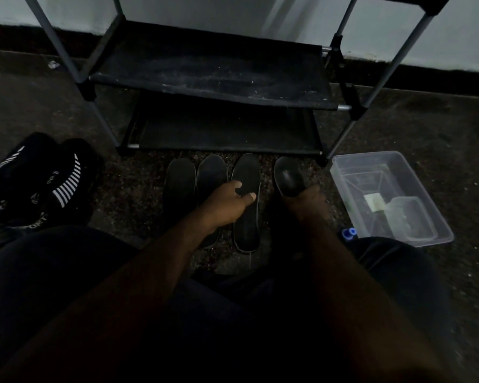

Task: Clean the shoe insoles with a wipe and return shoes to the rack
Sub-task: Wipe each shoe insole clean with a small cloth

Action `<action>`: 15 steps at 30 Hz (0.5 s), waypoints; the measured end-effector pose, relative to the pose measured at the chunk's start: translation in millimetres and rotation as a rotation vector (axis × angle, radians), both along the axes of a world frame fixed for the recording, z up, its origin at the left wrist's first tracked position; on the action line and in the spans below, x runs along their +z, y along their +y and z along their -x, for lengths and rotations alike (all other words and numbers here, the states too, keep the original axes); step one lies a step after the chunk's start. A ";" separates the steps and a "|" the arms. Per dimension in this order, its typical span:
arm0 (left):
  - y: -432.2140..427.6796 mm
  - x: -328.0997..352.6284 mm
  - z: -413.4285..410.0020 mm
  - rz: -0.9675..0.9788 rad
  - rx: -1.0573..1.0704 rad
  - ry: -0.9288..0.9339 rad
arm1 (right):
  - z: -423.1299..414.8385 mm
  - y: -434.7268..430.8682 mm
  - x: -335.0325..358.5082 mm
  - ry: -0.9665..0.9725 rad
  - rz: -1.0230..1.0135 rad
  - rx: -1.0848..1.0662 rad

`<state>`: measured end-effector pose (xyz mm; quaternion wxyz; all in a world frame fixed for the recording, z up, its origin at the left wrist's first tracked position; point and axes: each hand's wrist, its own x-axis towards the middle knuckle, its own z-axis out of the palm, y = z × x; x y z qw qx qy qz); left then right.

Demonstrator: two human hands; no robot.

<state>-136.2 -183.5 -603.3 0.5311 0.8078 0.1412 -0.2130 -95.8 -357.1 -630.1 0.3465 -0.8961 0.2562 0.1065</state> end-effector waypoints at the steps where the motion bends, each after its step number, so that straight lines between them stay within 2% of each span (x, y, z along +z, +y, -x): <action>1: -0.4 2.5 -0.3 0.067 0.036 0.021 | 1.3 4.7 4.6 0.004 -0.075 -0.014; 3: 0.1 6.2 -1.2 0.185 0.121 0.059 | 2.6 14.1 8.1 -0.029 -0.276 -0.036; 5: 0.5 7.6 -1.4 0.261 0.188 0.115 | 7.0 24.0 10.7 -0.087 -0.391 -0.028; 7: -1.2 6.7 -1.7 0.342 0.199 0.174 | 14.8 33.8 18.7 -0.091 -0.513 0.025; 10: -6.6 10.3 -3.4 0.595 0.325 0.184 | 26.9 49.9 35.8 -0.070 -0.686 0.152; 13: -4.4 14.2 -5.4 0.719 0.449 0.156 | 36.2 64.5 54.5 -0.088 -0.785 0.247; 15: 0.4 19.4 -5.3 0.788 0.467 0.150 | 33.4 64.3 66.5 -0.059 -0.715 0.353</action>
